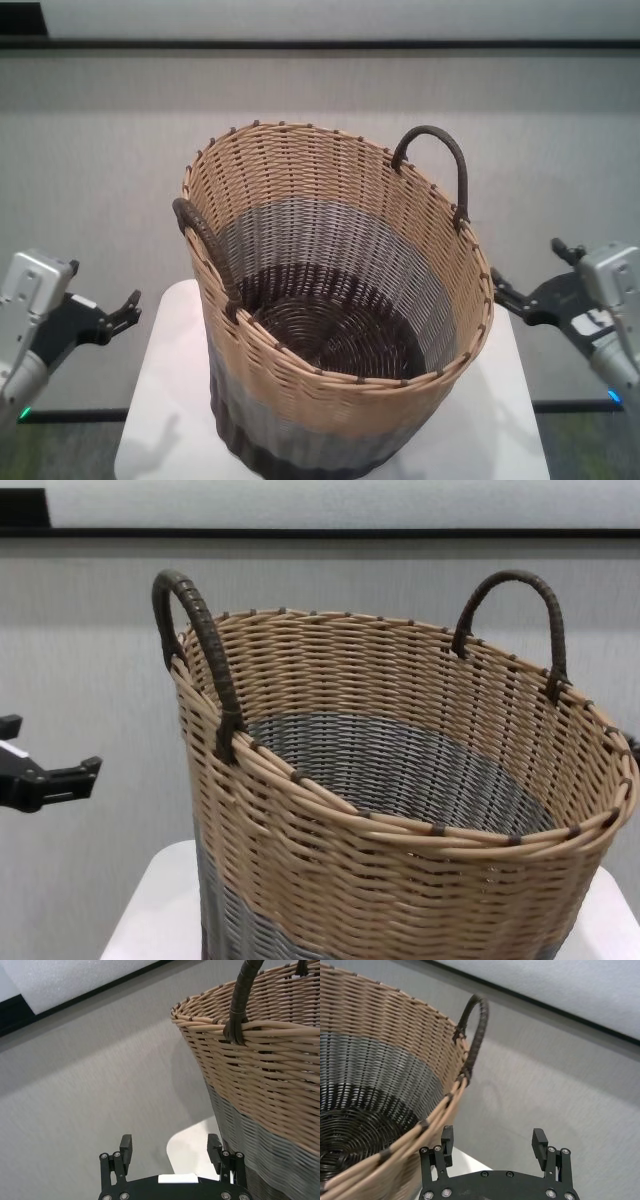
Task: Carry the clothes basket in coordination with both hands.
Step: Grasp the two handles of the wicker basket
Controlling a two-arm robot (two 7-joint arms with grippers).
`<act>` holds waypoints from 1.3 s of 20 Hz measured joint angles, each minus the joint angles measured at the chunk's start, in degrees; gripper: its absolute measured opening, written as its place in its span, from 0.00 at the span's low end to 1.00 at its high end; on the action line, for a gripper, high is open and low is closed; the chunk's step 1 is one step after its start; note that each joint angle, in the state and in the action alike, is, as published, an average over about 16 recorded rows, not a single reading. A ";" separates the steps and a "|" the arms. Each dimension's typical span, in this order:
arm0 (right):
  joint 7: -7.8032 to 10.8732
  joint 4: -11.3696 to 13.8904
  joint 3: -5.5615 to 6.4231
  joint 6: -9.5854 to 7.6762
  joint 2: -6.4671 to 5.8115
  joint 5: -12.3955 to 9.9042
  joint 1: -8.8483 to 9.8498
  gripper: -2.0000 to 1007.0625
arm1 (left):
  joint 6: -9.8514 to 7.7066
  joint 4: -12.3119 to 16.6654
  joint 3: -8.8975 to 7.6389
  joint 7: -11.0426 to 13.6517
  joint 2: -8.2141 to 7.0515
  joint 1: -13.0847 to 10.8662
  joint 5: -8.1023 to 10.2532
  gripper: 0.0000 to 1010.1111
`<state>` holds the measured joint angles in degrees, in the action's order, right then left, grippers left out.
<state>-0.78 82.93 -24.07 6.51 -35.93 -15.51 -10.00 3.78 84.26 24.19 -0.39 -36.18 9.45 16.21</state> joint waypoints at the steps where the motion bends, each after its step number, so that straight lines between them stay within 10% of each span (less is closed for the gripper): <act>1: 0.33 0.37 0.38 -0.07 -0.27 -0.30 0.25 1.00 | -0.56 0.68 -0.37 0.22 -0.31 -0.42 0.35 0.99; 12: 9.27 1.73 5.12 -1.98 -1.53 -8.54 0.02 1.00 | -7.07 10.96 -6.27 2.89 -3.41 -4.56 5.73 0.99; 26: 18.49 -6.50 5.61 -4.37 3.38 -13.05 -9.16 1.00 | -13.09 18.67 -10.62 5.54 -0.85 -4.01 10.08 0.99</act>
<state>17.71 76.44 -18.47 2.14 -32.55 -28.56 -19.16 -9.31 102.94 13.57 5.15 -37.03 5.44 26.29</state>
